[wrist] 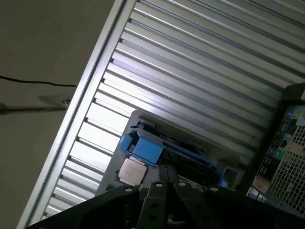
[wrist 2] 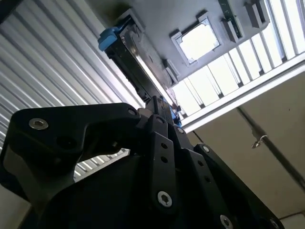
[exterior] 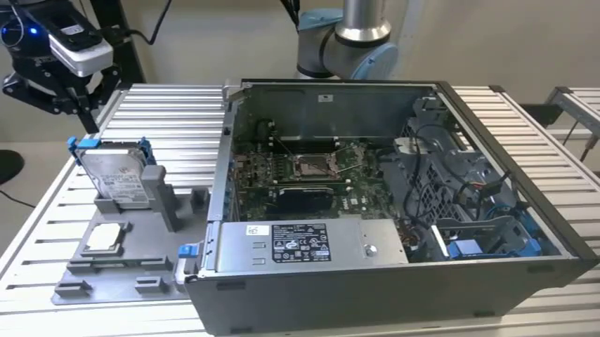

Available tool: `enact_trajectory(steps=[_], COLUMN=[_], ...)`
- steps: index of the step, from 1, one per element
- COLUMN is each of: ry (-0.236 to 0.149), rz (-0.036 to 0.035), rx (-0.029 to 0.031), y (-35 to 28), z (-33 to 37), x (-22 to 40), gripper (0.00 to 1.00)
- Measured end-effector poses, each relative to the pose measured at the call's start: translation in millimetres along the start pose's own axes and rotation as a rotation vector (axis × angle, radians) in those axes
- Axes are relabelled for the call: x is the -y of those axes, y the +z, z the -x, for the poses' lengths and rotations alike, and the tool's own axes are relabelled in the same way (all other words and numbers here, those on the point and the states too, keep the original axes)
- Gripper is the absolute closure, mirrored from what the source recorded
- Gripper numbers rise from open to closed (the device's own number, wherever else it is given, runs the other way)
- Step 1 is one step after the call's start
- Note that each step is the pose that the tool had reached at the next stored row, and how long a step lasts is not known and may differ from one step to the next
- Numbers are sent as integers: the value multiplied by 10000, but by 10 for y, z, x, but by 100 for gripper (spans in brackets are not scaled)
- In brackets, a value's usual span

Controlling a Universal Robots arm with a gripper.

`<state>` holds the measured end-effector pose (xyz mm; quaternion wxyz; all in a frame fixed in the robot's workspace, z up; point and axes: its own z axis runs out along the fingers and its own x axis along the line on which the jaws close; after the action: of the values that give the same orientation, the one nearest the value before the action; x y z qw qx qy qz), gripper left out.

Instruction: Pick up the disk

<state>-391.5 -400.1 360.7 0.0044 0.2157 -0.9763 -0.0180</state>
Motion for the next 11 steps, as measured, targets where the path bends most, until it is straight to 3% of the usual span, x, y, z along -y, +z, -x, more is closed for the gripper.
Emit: enact_trajectory(steps=[11], ry=[-2008], rz=[-5], rx=[-75], y=[0], z=[-2], x=[-1], gripper=[100])
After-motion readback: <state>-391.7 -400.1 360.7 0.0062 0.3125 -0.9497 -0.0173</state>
